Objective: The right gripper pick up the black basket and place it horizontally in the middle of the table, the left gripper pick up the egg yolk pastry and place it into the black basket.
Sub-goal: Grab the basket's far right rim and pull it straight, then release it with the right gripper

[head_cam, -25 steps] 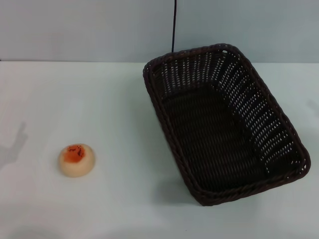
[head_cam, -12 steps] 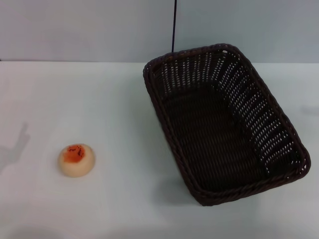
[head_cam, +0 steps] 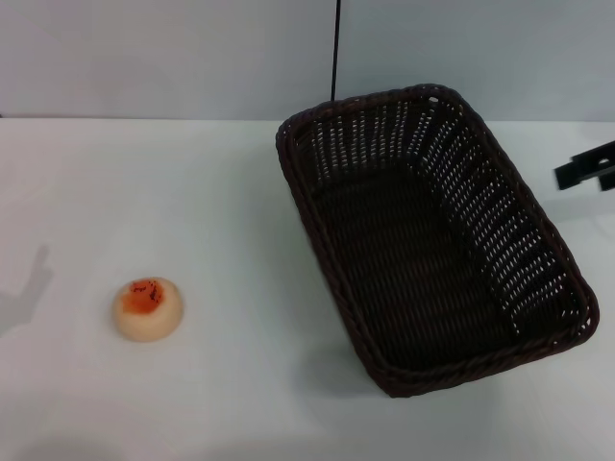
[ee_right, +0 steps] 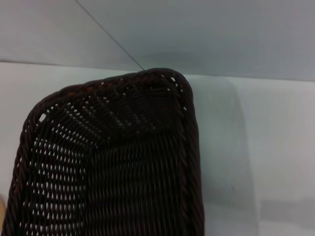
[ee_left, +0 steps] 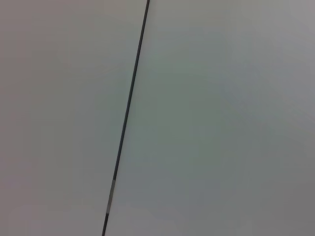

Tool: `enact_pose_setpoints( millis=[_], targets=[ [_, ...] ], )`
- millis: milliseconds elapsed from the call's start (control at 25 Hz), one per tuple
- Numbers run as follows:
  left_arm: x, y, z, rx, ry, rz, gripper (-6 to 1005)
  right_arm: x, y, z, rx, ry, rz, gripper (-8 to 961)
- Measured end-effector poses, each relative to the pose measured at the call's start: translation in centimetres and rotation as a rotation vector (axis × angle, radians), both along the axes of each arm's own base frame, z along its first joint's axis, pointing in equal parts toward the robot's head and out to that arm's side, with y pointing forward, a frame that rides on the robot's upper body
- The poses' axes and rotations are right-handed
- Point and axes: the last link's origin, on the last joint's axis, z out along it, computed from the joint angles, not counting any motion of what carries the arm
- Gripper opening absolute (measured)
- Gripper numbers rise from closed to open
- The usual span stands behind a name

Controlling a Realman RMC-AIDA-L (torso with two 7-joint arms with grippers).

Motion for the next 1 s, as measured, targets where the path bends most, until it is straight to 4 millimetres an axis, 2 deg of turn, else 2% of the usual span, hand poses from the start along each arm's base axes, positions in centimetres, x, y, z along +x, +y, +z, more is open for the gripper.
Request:
enact_pose_setpoints(
  millis=[280, 800, 1000],
  targets=[
    [0.1, 0.2, 0.0, -0.001, -0.002, -0.005, 832, 0.4, 0.7, -2.7, -0.004, 0.052, -0.004, 716],
    [0.3, 0.6, 0.1, -0.003, 0.002, -0.019, 832, 0.0, 1.9, -7.2, -0.039, -0.018, 0.046, 703],
    [0.3, 0.8, 0.1, -0.001, 0.001, -0.020, 832, -0.3, 2.2, -7.9, -0.044, -0.035, 0.068, 556]
  ],
)
